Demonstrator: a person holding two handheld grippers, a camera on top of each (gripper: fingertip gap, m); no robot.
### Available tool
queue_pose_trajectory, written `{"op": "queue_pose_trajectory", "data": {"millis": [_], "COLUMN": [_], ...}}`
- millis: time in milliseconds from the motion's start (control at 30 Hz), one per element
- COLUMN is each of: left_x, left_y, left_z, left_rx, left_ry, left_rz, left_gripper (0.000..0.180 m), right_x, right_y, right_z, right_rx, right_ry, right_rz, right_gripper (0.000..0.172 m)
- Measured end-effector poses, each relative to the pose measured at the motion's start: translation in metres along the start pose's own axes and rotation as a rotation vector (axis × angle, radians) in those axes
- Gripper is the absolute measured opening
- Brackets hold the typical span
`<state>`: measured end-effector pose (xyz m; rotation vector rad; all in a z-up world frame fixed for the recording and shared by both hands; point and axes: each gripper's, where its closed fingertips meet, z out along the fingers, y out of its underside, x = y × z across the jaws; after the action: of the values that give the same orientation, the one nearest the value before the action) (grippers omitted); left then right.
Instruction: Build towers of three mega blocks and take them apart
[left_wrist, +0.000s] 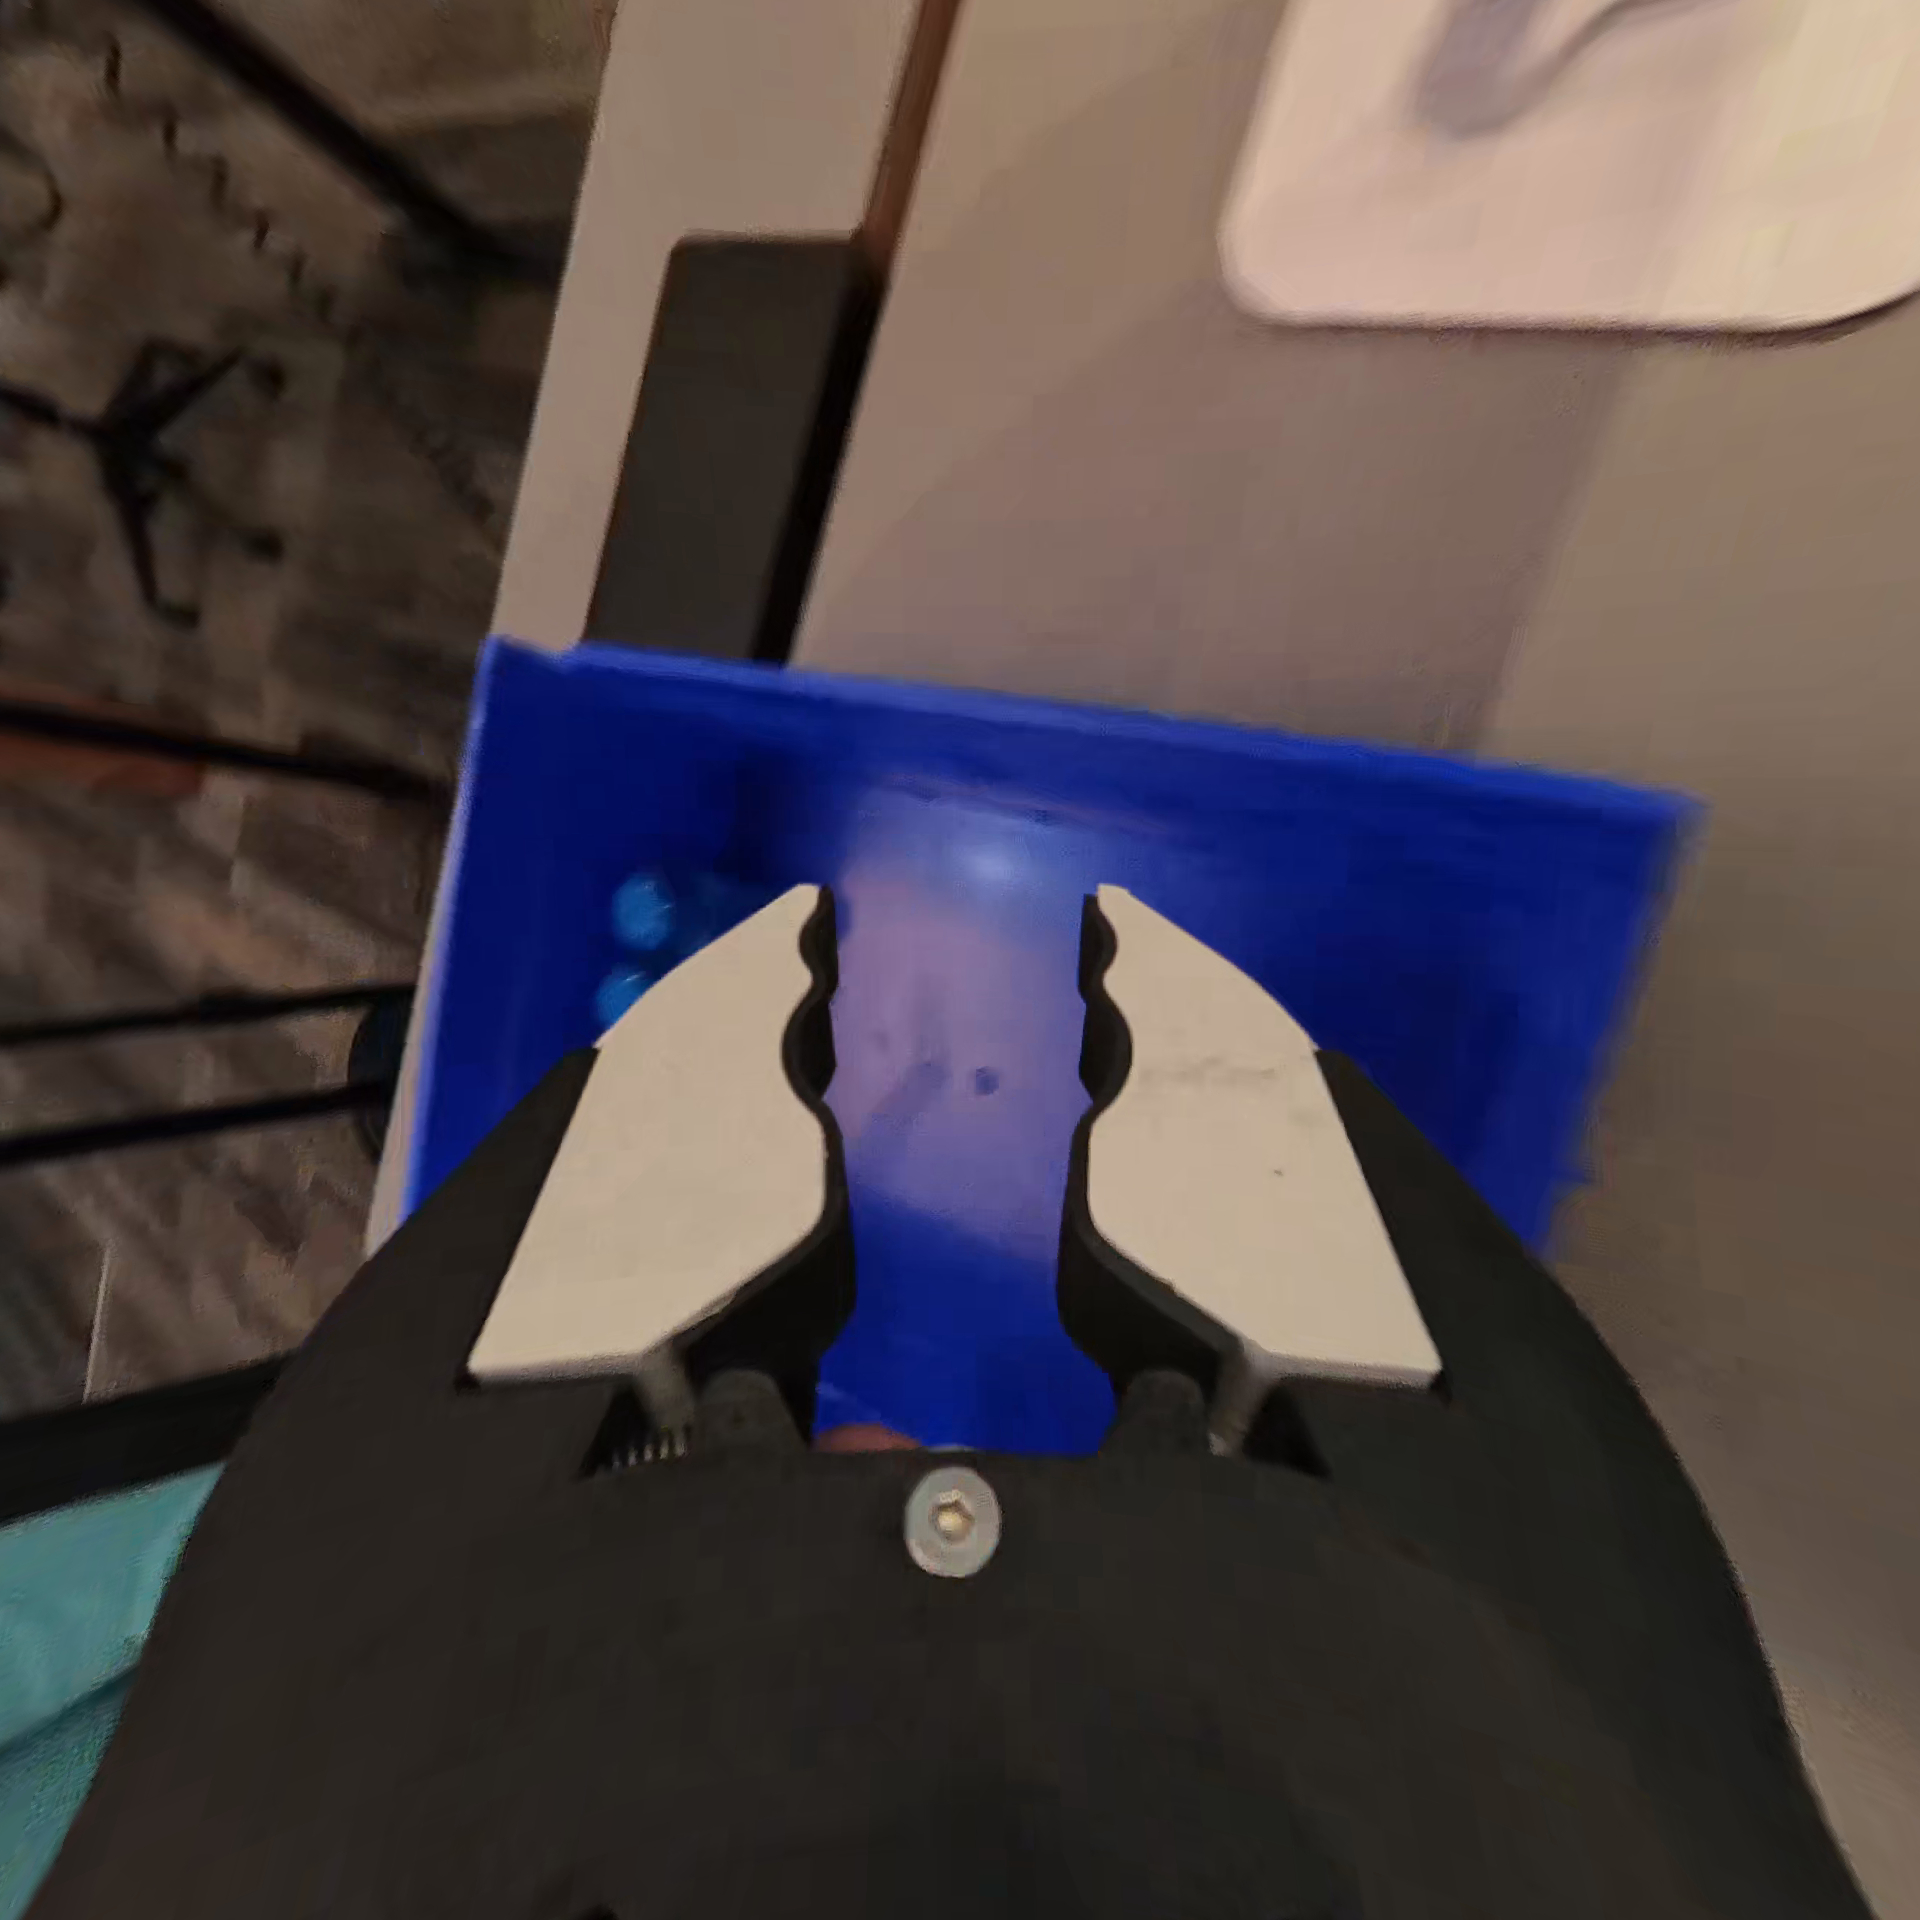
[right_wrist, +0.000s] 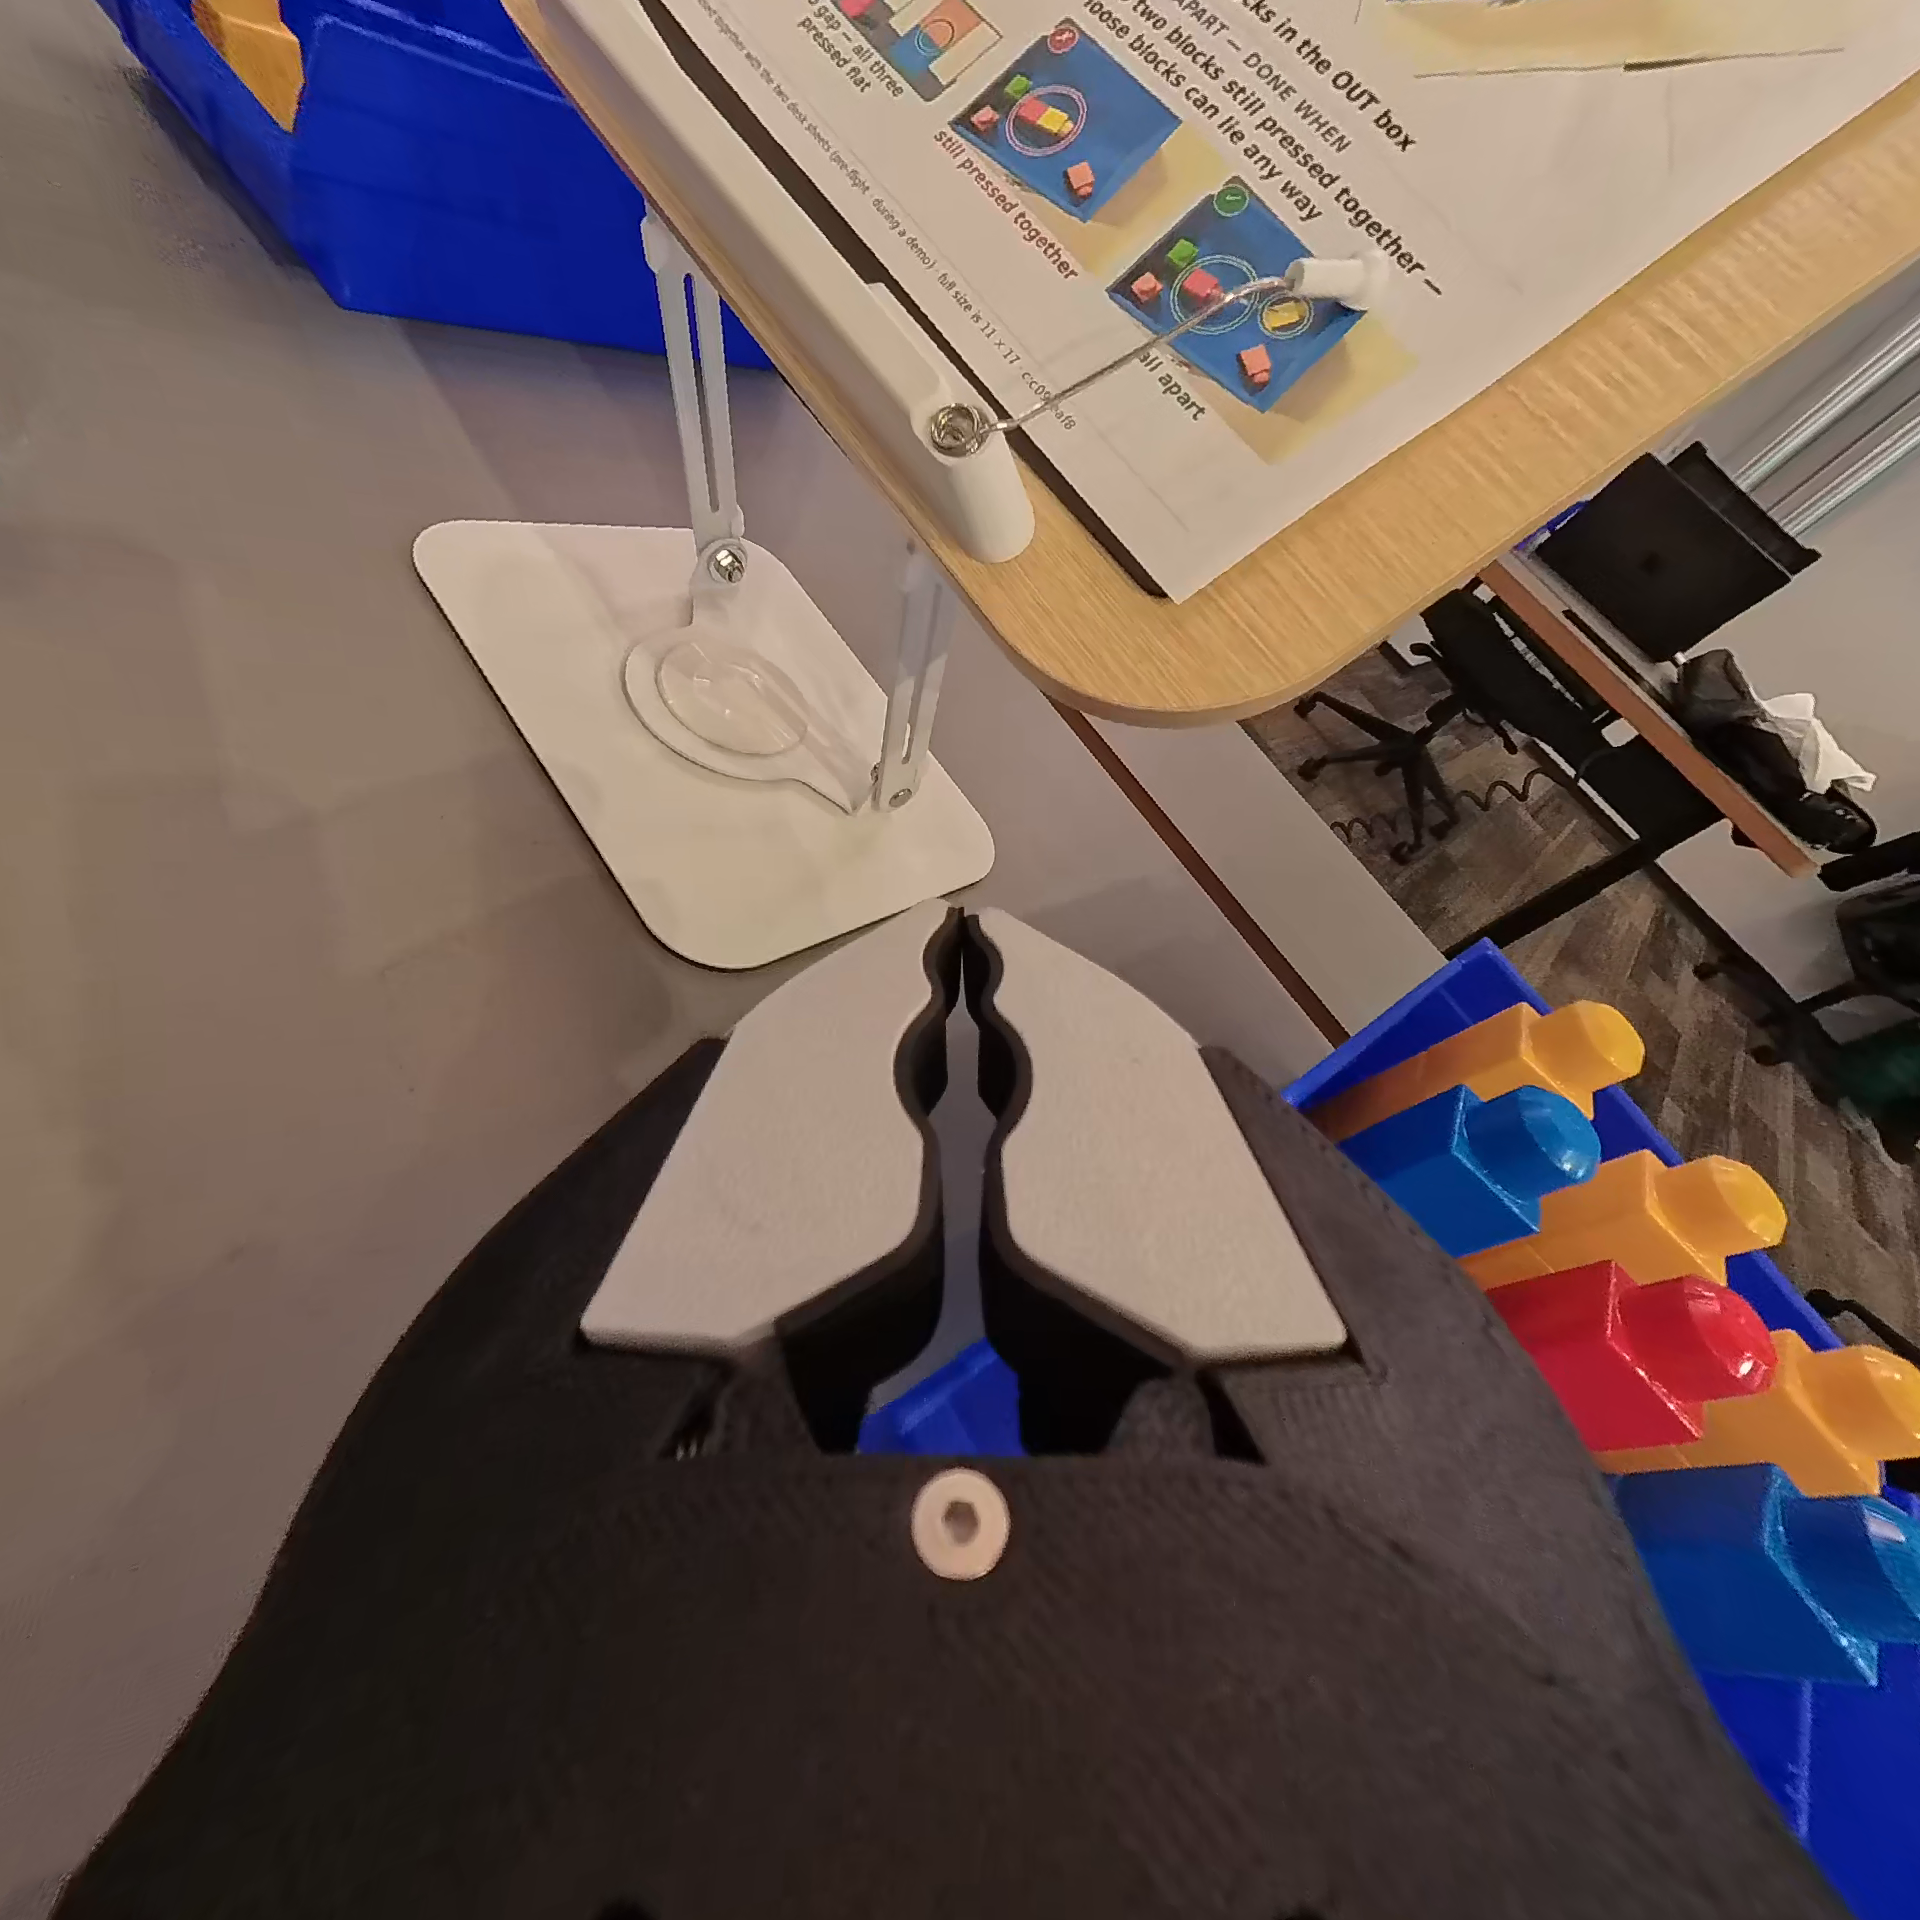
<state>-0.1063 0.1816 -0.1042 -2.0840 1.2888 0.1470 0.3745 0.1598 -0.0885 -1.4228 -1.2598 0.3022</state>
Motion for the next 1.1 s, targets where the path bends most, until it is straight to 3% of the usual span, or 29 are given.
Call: {"op": "queue_pose_trajectory", "data": {"millis": [100,200,333,467,633,700,833,967,1100], "left_x": [-0.053,-0.080,-0.087,-0.094,-0.079,-0.064,-0.031,-0.022,-0.019], "left_y": [0.030,0.046,0.065,0.064,0.077,0.075,0.070,0.084,0.070], "left_z": [0.032,0.062,0.098,0.116,0.125,0.122,0.108,0.114,0.104], "left_rx": [-0.093,-0.171,-0.288,-0.309,-0.401,-0.393,-0.349,-0.382,-0.305], "left_ry": [-0.067,-0.090,-0.039,-0.036,0.049,0.083,0.194,0.259,0.252], "left_rz": [-0.015,0.034,0.070,0.074,0.063,0.094,0.093,0.023,-0.031], "left_gripper": [0.048,0.047,0.049,0.056,0.048,0.038,0.039,0.043,0.037], "right_x": [0.002,0.002,0.002,0.003,0.002,0.002,0.001,-0.002,0.000], "right_y": [0.005,0.007,0.012,0.012,0.013,0.013,0.012,0.012,0.013], "right_z": [0.001,0.002,0.004,0.003,0.004,0.003,0.003,0.006,0.004], "right_rx": [-0.010,-0.012,-0.030,-0.023,-0.030,-0.028,-0.022,-0.030,-0.028], "right_ry": [-0.001,-0.008,-0.016,-0.020,-0.029,-0.031,-0.038,-0.048,-0.042], "right_rz": [0.009,0.014,0.013,0.020,0.015,0.017,0.017,0.010,0.017], "right_gripper": [0.000,0.000,0.000,0.000,0.000,0.000,0.000,0.000,0.000]}}
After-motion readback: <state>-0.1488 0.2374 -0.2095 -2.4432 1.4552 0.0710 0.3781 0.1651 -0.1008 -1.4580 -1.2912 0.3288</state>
